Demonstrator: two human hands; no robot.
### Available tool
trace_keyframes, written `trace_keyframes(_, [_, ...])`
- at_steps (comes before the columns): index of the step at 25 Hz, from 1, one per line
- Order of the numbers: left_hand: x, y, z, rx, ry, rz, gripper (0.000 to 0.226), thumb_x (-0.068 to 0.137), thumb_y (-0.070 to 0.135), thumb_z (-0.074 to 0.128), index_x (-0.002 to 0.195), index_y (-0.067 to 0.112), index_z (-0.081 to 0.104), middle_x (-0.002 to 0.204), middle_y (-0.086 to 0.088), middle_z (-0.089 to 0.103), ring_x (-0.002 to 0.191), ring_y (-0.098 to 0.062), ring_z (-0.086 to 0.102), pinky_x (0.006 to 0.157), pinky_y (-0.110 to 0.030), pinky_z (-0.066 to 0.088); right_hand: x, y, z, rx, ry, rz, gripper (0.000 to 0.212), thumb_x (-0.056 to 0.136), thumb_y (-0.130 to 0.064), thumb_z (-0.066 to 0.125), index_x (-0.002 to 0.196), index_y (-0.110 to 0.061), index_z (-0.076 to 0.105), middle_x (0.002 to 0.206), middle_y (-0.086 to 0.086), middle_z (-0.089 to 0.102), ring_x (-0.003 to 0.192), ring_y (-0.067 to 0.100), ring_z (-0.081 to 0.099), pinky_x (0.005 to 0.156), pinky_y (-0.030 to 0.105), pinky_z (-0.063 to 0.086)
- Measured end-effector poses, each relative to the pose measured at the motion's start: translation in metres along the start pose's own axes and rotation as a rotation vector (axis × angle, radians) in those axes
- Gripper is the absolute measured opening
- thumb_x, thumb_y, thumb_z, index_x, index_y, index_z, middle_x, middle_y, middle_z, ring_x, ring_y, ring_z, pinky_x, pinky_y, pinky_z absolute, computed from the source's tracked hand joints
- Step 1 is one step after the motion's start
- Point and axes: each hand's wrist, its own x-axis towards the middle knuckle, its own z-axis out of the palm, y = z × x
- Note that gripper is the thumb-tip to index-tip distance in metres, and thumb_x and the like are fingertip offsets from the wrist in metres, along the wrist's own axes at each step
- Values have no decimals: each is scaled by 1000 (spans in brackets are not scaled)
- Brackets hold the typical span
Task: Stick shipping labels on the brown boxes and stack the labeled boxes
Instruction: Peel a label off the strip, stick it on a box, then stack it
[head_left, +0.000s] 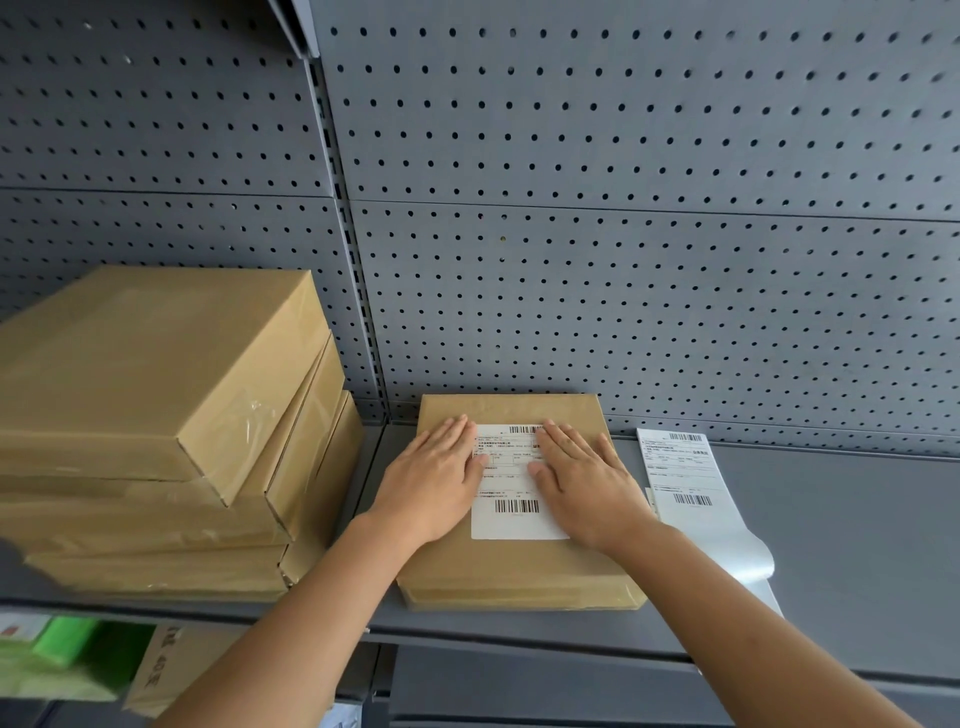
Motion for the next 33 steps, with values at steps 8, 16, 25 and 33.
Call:
trace_keyframes(8, [-43,31,-3,-18,29,198,57,110,38,17,162,20,5,170,5,1,155,-3,-2,128,-29,1,-39,-23,-3,29,4,-143,69,100,-56,7,160,-21,12,168,-7,7,154,6,0,123,33,-7])
trace_keyframes(16, [-51,30,8,41,5,177,58,109,41,14,162,21,3,170,6,-2,155,-2,-5,128,-30,1,-51,-19,5,-35,-7,-107,89,83,-62,-13,160,-24,8,168,-10,3,153,3,-2,126,41,-3])
trace_keyframes(25, [-69,24,-2,-19,-15,86,60,108,44,11,162,20,-4,169,8,-10,154,-1,-11,127,-28,-4,-69,-9,2,3,68,-15,92,83,-64,-12,161,-20,10,168,-10,2,153,4,-4,124,35,-9])
trace_keyframes(33, [-98,43,6,31,-55,223,69,99,49,-11,161,20,-6,163,11,-19,153,0,-16,128,-33,2,-95,-29,29,-59,128,-182,69,104,-49,2,155,-17,35,161,-3,30,150,13,27,118,38,6])
